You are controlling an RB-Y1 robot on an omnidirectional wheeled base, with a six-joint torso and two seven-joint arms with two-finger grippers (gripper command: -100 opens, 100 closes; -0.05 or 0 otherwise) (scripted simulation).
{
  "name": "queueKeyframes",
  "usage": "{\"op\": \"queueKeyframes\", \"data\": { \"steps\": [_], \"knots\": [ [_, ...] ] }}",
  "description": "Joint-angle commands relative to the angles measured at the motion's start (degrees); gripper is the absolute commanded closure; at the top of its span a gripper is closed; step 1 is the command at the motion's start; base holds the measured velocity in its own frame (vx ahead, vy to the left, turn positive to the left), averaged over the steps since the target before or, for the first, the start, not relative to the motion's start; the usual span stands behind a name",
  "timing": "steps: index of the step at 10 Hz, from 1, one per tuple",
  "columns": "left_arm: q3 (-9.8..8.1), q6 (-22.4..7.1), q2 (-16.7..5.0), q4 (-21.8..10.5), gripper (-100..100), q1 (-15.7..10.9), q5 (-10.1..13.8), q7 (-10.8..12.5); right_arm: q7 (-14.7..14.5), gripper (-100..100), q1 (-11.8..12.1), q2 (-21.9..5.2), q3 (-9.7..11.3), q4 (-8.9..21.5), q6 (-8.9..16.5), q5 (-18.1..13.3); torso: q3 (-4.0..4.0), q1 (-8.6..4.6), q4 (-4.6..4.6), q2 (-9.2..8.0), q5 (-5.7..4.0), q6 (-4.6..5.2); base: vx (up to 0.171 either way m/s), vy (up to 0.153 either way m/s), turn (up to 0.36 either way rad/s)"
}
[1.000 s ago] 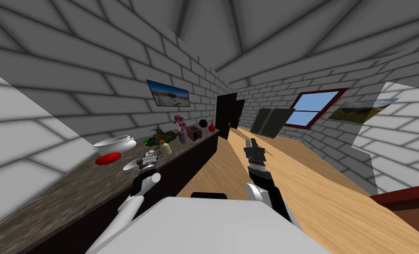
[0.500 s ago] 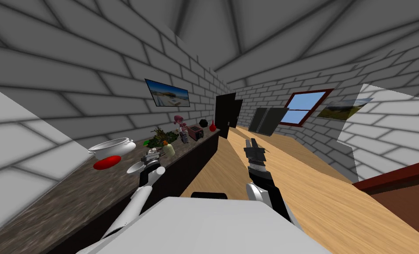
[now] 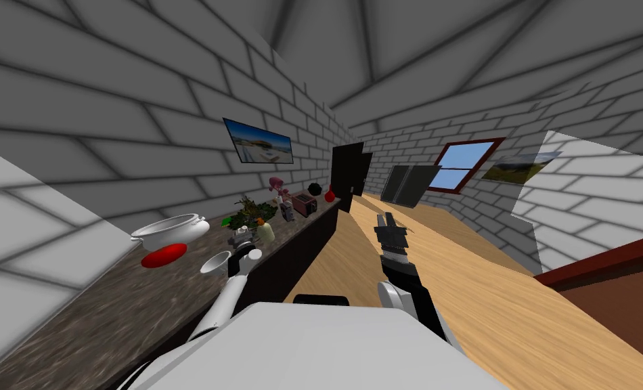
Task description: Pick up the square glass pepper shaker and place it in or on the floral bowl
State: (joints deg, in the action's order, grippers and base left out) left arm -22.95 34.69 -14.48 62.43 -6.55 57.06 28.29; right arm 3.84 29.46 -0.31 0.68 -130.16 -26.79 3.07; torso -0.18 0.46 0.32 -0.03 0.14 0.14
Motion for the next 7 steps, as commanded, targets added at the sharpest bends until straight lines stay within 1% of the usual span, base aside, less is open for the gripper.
{"op": "queueKeyframes", "data": {
  "steps": [1,2,3,7],
  "knots": [
    [0.39,-0.7,1.64,-0.15,100,-1.45,0.89,-0.18,0.0,0,0.0,0.0,0.0,0.0,0.0,0.0,0.0,0.0,0.0,0.0,0.0,0.0,0.014,-0.043,-0.059],
    [-0.18,-0.85,1.56,1.37,100,-0.19,0.77,-0.8,0.0,0,0.0,0.01,0.01,0.0,0.0,0.0,-0.03,-0.44,0.03,-0.04,-0.06,0.1,0.007,-0.033,-0.017],
    [-0.15,-1.07,1.76,1.53,-100,-0.24,0.84,-1.03,0.0,0,0.0,0.01,0.01,0.0,0.0,0.0,-0.07,-0.46,0.04,-0.1,-0.11,0.04,0.0,0.0,0.0],
    [-0.14,-1.06,1.75,1.51,-100,-0.24,0.84,-1.01,0.0,0,0.0,0.01,0.01,0.0,0.0,0.0,-0.11,-0.36,0.06,-0.16,-0.08,0.04,0.0,0.0,0.0]
  ]
}}
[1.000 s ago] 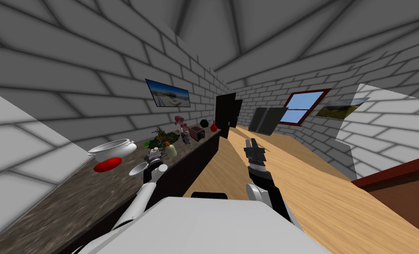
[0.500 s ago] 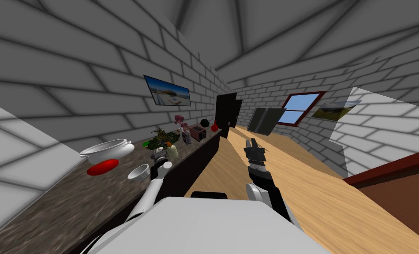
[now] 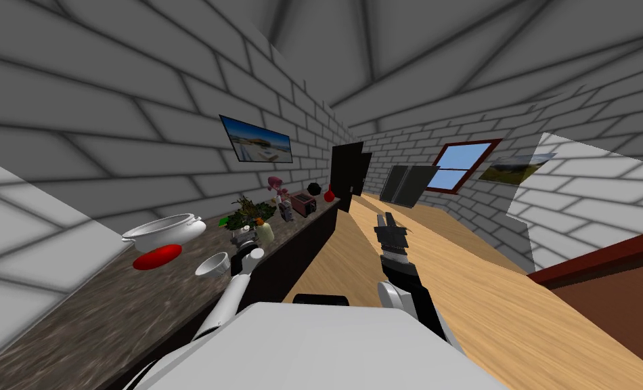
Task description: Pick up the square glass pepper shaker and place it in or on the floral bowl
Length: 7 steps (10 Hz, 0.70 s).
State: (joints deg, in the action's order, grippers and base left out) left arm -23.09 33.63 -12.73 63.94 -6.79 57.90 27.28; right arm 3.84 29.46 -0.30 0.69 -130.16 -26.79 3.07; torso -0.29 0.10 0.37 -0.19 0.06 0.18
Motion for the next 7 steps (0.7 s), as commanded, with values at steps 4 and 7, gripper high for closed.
{"op": "queueKeyframes", "data": {
  "steps": [4,7],
  "knots": [
    [-1.94,-4.39,-1.91,0.17,-100,-2.44,1.61,-2.52,0.0,0,0.0,0.01,0.0,0.0,0.0,0.0,0.01,-0.24,0.0,0.02,-0.05,0.0,0.003,-0.047,0.066],
    [-3.4,-7.68,-3.34,0.3,-100,-4.27,2.81,-4.4,0.0,0,0.0,0.01,0.01,0.0,0.0,0.0,-0.02,-0.26,0.01,-0.03,-0.06,0.01,-0.011,-0.064,0.058]
  ]
}}
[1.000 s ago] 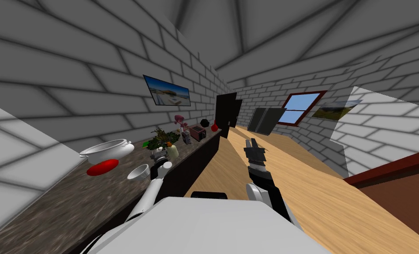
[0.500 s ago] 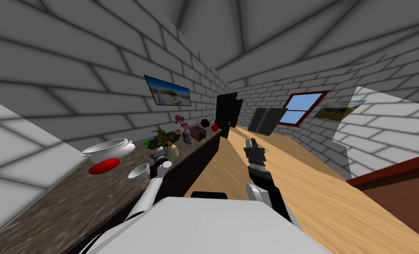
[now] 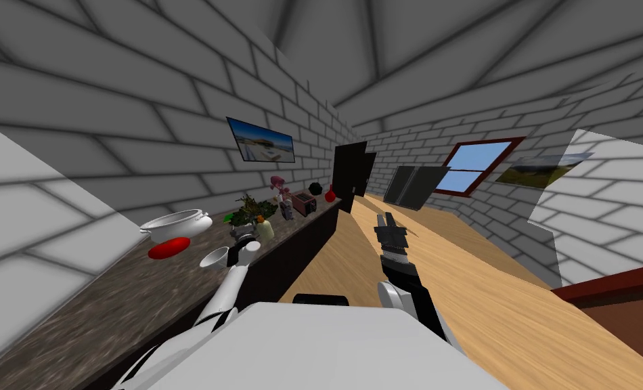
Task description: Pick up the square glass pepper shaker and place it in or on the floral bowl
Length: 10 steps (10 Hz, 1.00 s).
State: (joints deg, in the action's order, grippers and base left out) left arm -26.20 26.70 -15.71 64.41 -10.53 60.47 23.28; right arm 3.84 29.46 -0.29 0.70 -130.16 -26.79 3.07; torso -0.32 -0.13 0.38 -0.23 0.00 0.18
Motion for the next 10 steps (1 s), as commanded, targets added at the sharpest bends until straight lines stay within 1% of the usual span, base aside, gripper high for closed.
{"op": "queueKeyframes", "data": {
  "steps": [1,3,4,5,10],
  "knots": [
    [-0.78,-1.85,-0.83,-0.13,-100,-1.14,0.65,-1.03,0.0,0,0.0,0.0,0.0,0.0,0.0,0.0,0.0,0.0,0.0,0.0,0.0,0.0,-0.002,-0.055,0.066],
    [-1.75,-4.04,-1.78,-0.04,-100,-2.36,1.45,-2.29,0.0,0,0.0,0.0,0.0,0.0,0.0,0.0,0.04,0.02,-0.01,0.07,0.01,0.01,0.005,-0.058,0.06],
    [-1.55,-3.2,-1.12,0.11,-100,-2.16,1.2,-2.21,0.0,0,0.0,0.0,0.0,0.0,0.0,0.0,0.04,0.01,-0.01,0.07,0.0,0.01,0.001,-0.029,0.017],
    [-1.64,-3.49,-1.15,0.14,0,-2.25,1.26,-2.47,0.0,0,0.0,0.0,0.0,0.0,0.0,0.0,0.04,0.11,-0.02,0.06,0.03,0.02,0.0,-0.005,-0.003],
    [-1.63,-3.47,-1.14,0.14,0,-2.24,1.25,-2.44,0.0,0,0.0,-0.01,0.0,0.0,0.0,0.0,0.03,0.24,-0.02,0.05,0.06,0.01,0.0,0.0,0.0]
  ]
}}
